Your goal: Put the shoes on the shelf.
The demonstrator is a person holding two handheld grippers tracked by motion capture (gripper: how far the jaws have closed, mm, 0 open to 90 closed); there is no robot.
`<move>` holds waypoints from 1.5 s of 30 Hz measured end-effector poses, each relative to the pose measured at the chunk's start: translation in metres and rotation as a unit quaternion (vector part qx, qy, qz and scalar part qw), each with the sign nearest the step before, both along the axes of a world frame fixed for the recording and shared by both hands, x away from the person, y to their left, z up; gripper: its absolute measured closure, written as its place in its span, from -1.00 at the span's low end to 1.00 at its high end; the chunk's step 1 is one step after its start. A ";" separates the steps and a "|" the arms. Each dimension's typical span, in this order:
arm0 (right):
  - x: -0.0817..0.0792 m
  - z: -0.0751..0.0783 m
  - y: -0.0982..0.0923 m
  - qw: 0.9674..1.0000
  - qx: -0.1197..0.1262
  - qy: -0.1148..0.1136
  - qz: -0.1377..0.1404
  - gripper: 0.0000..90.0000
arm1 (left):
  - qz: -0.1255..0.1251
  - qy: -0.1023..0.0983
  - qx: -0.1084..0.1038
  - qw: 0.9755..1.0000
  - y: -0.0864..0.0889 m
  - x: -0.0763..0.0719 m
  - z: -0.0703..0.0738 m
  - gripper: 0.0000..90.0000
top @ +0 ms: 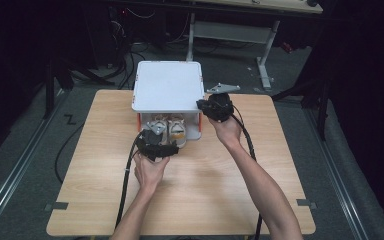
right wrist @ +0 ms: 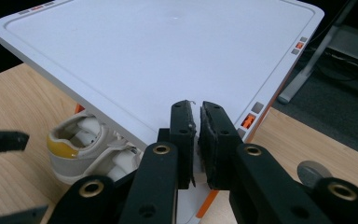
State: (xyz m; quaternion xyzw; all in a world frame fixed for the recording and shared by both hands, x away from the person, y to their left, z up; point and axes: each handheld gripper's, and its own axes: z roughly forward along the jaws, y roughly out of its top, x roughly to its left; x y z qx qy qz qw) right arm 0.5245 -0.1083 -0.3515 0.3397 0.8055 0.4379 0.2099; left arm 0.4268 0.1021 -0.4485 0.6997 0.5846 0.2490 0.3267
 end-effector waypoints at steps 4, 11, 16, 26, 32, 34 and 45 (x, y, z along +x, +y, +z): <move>0.000 0.000 0.000 1.000 -0.002 -0.001 0.000 0.86 | 0.000 0.025 0.006 1.000 -0.003 0.003 -0.011 -0.84; -0.001 0.001 0.002 1.000 -0.003 0.002 -0.002 0.91 | 0.018 0.028 -0.009 0.999 -0.010 0.013 -0.017 -0.81; -0.001 0.001 0.003 1.000 -0.006 0.004 -0.003 0.96 | 0.033 0.024 0.002 0.999 -0.012 0.018 -0.018 -0.74; -0.001 0.003 0.004 1.000 -0.010 0.009 -0.004 0.98 | 0.033 0.037 0.006 0.999 -0.015 0.036 -0.016 -0.66; -0.003 0.002 0.006 1.000 -0.021 -0.002 -0.005 0.99 | 0.036 0.037 0.011 0.999 -0.014 0.047 -0.015 -0.62; -0.003 0.002 0.006 1.000 -0.021 -0.002 -0.005 0.99 | 0.038 0.040 0.010 0.998 -0.014 0.050 -0.015 -0.62; -0.002 0.002 0.005 1.000 -0.016 0.003 -0.005 1.00 | 0.048 0.029 -0.003 0.998 -0.010 0.061 -0.019 -0.53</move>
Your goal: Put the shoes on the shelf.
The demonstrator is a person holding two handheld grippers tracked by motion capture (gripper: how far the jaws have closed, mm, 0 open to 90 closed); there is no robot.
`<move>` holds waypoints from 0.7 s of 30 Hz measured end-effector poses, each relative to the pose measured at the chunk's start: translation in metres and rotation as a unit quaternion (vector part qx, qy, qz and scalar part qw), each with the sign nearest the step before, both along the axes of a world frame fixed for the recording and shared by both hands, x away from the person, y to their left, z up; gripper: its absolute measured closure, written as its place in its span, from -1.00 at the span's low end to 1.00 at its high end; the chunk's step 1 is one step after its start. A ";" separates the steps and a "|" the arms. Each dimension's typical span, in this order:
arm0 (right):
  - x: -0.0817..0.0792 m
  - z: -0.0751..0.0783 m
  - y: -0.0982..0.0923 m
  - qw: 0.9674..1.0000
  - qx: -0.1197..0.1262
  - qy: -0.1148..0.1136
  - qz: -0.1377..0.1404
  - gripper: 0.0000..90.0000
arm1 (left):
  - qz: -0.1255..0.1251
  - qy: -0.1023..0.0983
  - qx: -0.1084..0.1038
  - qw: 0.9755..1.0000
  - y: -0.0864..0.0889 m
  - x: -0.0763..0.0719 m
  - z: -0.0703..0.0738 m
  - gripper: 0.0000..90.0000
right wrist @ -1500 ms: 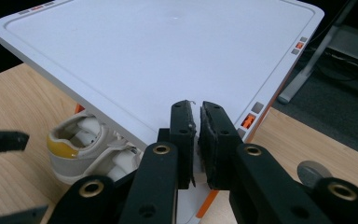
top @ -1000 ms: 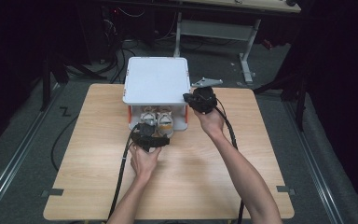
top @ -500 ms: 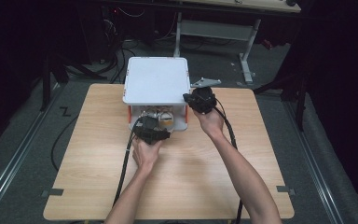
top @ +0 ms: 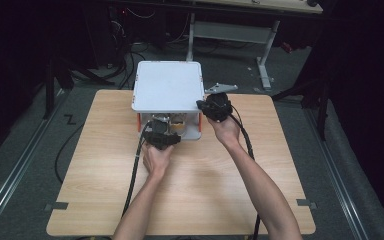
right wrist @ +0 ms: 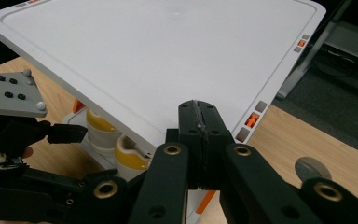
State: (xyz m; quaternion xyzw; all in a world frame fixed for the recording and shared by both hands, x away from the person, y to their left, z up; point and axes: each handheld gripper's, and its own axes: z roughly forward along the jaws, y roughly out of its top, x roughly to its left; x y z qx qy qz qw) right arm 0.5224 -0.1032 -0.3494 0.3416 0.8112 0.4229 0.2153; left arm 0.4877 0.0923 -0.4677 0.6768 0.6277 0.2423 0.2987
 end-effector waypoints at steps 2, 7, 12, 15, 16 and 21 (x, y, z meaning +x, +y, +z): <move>0.000 0.000 0.000 1.000 0.000 -0.001 0.000 1.00 | 0.000 -0.002 0.001 1.000 0.000 0.001 -0.001 -0.51; 0.000 0.000 0.000 1.000 0.002 0.000 0.000 1.00 | 0.006 0.002 0.007 1.000 0.000 0.007 0.001 -0.43; 0.000 0.000 0.000 1.000 0.000 0.000 -0.001 1.00 | 0.008 0.002 0.001 1.000 -0.001 0.012 0.000 -0.40; 0.000 0.000 0.000 1.000 0.000 0.000 0.000 1.00 | 0.016 -0.004 0.006 1.000 -0.002 0.014 -0.002 -0.35; 0.000 0.000 0.000 1.000 0.001 0.001 -0.001 1.00 | 0.015 -0.007 0.003 1.000 -0.002 0.014 -0.002 -0.34; 0.000 0.000 0.000 1.000 0.001 0.000 -0.001 1.00 | 0.014 -0.006 0.013 1.000 -0.001 0.018 -0.003 -0.32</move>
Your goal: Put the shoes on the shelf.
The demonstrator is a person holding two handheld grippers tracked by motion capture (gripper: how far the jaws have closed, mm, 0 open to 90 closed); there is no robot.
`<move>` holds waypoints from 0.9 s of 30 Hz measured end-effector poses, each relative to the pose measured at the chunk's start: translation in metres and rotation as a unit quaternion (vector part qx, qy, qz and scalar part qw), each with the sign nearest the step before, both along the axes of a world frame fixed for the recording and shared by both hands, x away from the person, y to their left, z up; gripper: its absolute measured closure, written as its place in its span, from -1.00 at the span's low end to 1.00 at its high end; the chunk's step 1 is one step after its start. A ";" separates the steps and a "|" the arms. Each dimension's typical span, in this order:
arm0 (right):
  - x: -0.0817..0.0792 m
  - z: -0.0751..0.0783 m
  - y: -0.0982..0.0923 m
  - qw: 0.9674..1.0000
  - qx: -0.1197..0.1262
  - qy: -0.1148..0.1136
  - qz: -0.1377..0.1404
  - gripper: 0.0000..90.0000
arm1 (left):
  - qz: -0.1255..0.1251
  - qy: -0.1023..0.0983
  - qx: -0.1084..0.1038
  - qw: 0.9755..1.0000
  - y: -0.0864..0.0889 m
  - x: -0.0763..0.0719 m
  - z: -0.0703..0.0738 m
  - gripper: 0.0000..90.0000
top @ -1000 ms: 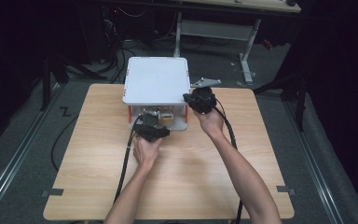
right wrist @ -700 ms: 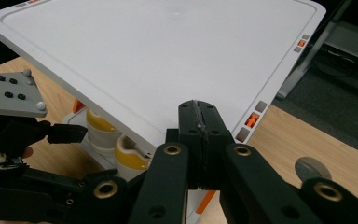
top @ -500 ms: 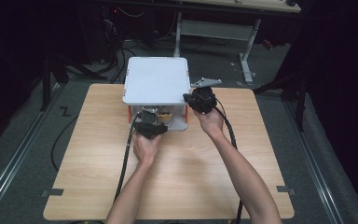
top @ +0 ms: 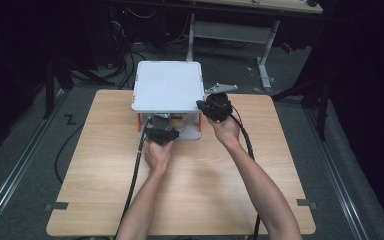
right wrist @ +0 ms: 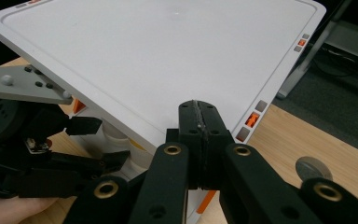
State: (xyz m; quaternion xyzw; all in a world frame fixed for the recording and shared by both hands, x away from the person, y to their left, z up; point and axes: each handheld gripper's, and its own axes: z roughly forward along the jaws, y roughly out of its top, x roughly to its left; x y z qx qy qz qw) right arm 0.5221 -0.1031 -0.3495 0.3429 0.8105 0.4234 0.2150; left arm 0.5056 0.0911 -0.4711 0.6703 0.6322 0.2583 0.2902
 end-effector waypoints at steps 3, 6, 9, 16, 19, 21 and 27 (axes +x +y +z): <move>0.000 0.000 0.000 1.000 0.001 -0.001 -0.001 1.00 | -0.003 -0.002 0.005 1.000 0.000 0.000 -0.001 -0.32; 0.000 0.000 0.000 1.000 0.001 -0.002 0.000 1.00 | -0.002 0.002 0.001 1.000 -0.001 -0.001 -0.003 -0.35; 0.000 0.000 0.000 1.000 0.001 -0.002 -0.001 1.00 | -0.004 0.003 0.001 1.000 0.000 -0.005 -0.002 -0.36; 0.001 -0.002 -0.001 1.000 0.001 -0.015 -0.011 0.61 | -0.023 -0.006 0.001 1.000 0.010 -0.016 0.005 -0.33; 0.001 -0.001 -0.003 1.000 0.011 -0.010 -0.012 0.41 | -0.038 -0.009 -0.009 0.999 0.015 -0.020 0.006 -0.33; 0.000 0.000 -0.005 1.000 0.016 -0.008 -0.014 0.33 | -0.048 -0.014 -0.017 0.999 0.019 -0.024 0.007 -0.33; -0.004 0.000 -0.010 0.999 0.033 -0.006 -0.014 0.18 | -0.065 -0.032 -0.034 0.997 0.031 -0.037 0.016 -0.31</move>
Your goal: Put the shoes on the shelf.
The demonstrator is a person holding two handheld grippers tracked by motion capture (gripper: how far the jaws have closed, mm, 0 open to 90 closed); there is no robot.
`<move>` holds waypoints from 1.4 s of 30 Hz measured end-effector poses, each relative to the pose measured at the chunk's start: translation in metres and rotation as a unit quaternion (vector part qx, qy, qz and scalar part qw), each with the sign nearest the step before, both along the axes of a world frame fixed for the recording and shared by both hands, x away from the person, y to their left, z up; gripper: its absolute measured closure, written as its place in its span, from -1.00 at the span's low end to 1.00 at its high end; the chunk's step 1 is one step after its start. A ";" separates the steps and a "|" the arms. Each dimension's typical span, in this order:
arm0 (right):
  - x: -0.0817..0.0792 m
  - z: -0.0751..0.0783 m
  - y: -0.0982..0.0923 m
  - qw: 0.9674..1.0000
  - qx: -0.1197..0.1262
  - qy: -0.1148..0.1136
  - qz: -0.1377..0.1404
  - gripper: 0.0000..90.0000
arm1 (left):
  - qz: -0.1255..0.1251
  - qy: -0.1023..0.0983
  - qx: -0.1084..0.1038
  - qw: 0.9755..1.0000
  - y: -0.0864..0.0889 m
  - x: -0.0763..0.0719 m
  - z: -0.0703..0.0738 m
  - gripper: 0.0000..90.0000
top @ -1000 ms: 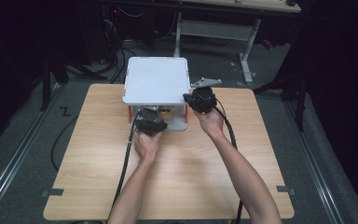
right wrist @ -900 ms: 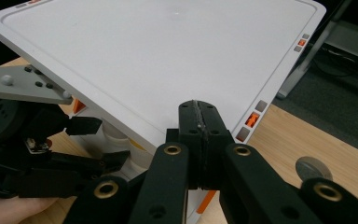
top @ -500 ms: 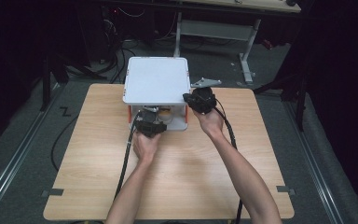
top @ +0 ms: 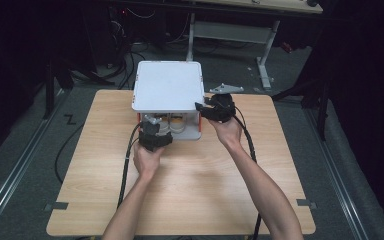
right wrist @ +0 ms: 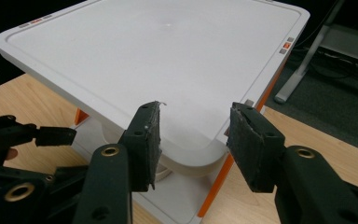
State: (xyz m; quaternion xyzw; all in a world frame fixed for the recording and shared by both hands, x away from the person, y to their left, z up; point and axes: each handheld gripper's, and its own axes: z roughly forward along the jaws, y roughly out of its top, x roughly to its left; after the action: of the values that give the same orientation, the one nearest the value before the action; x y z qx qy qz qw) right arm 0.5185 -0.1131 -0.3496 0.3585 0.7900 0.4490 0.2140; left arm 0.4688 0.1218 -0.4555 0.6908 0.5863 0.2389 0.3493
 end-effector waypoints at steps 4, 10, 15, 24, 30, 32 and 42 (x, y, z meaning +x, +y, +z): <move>-0.004 0.001 -0.007 1.000 0.011 0.007 0.003 0.13 | -0.010 -0.005 -0.012 1.000 0.004 -0.006 0.007 -0.30; -0.015 0.004 -0.024 1.000 0.008 0.006 0.008 0.11 | -0.016 -0.022 0.011 1.000 0.009 -0.020 0.018 -0.30; -0.021 0.006 -0.043 1.000 0.030 0.007 0.001 0.11 | -0.023 -0.040 0.003 0.999 0.011 -0.030 0.029 -0.31; -0.033 0.012 -0.067 0.999 0.051 0.006 0.003 0.07 | -0.047 -0.047 0.016 0.998 0.009 -0.044 0.040 -0.38; -0.048 0.013 -0.083 0.999 0.051 0.017 0.009 0.06 | -0.053 -0.046 -0.006 0.998 0.010 -0.053 0.048 -0.39; -0.054 0.013 -0.089 0.999 0.048 0.016 0.012 0.07 | -0.059 -0.051 -0.008 0.997 0.008 -0.058 0.052 -0.40; -0.077 0.009 -0.125 0.998 0.060 0.021 0.010 0.08 | -0.059 -0.052 -0.017 0.997 0.017 -0.078 0.061 -0.47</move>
State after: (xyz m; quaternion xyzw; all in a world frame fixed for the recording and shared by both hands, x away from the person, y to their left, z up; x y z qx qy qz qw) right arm 0.4419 -0.2380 -0.3407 0.3723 0.7693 0.4900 0.1716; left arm 0.3912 0.1387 -0.3950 0.7046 0.5296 0.2436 0.4047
